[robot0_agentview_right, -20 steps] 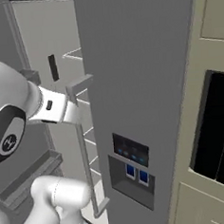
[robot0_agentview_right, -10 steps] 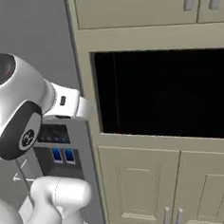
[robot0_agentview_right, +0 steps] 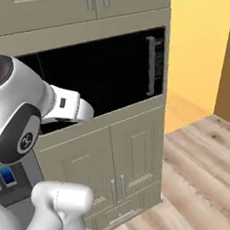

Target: Transport the fish and lime to the fridge. Place the fish on the rack containing meat and place the lime on the rack containing the vegetable, ensuring meats and vegetables are on different racks.

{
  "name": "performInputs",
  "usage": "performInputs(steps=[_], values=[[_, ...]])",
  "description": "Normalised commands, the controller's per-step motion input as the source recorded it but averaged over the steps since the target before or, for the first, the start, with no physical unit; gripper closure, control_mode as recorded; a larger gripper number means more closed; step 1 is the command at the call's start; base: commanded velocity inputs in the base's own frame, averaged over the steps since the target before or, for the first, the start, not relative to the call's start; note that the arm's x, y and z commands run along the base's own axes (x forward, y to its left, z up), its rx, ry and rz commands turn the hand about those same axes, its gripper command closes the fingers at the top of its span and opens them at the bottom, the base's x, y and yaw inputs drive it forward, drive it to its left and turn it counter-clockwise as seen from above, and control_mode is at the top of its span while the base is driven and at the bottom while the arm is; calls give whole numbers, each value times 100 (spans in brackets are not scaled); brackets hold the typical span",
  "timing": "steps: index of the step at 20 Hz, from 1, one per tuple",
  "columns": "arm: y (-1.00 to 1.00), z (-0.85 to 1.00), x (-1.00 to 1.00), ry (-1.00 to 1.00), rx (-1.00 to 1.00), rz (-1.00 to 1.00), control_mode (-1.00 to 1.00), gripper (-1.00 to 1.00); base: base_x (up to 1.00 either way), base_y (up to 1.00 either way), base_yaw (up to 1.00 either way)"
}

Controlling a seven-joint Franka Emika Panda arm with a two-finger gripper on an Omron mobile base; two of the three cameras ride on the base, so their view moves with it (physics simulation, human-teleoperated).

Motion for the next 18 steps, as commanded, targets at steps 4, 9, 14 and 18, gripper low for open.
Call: performInputs(steps=[4, 9, 14, 18], values=[[0, 0, 0, 0, 0, 0, 100, -100, 0, 0, -100], [0, 0, 0, 0, 0, 0, 100, -100, 0, 0, -100], [0, 0, 0, 0, 0, 0, 100, -100, 0, 0, -100], [0, 0, 0, 0, 0, 0, 100, -100, 47, 0, -81]])
